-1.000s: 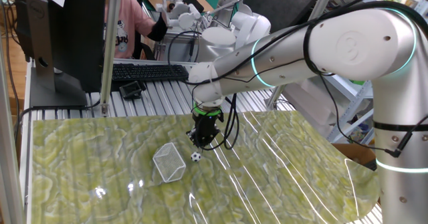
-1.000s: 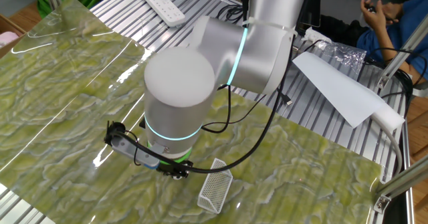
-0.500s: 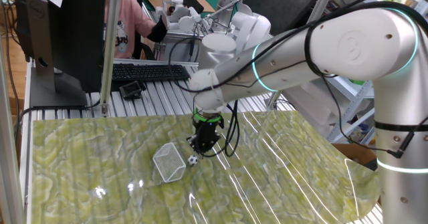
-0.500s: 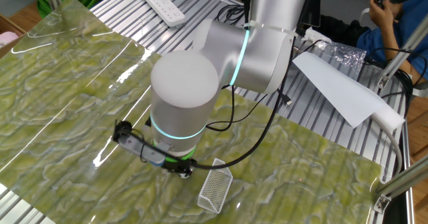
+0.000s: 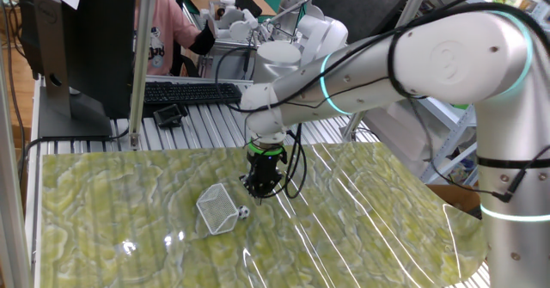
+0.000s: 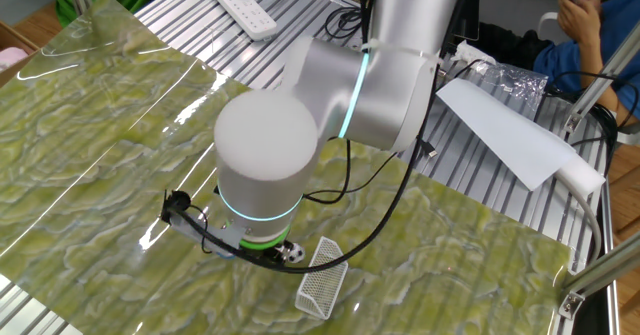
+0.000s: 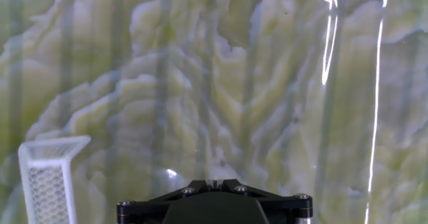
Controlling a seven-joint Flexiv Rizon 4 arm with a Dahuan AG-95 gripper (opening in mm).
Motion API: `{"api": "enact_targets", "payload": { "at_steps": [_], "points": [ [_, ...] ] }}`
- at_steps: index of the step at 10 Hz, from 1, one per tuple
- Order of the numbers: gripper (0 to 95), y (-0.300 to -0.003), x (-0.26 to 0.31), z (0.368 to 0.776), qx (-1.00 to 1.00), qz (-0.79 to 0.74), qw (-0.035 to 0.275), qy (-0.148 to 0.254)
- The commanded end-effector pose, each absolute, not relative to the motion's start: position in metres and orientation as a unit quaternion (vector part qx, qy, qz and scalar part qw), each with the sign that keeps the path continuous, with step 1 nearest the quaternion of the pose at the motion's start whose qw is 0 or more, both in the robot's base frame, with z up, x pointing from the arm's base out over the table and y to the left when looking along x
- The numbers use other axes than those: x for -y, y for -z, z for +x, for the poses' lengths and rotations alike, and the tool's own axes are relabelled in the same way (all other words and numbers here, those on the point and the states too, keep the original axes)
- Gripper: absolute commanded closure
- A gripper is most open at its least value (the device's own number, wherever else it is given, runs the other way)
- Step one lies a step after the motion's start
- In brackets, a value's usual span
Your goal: Push the soccer ball into the goal
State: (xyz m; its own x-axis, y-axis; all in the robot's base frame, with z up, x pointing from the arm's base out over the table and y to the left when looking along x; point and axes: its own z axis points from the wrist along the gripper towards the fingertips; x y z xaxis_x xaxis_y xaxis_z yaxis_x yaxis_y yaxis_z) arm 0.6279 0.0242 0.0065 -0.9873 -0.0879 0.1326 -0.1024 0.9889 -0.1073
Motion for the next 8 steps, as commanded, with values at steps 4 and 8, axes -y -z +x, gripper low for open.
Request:
{"api": "enact_targets", "payload": {
  "at_steps": [4, 8],
  "points": [
    [95.0, -0.002, -0.022, 0.61, 0.995, 0.047, 0.065, -0.058],
    [95.0, -0.011, -0.015, 0.597, 0.994, 0.039, 0.087, -0.045]
  ]
}}
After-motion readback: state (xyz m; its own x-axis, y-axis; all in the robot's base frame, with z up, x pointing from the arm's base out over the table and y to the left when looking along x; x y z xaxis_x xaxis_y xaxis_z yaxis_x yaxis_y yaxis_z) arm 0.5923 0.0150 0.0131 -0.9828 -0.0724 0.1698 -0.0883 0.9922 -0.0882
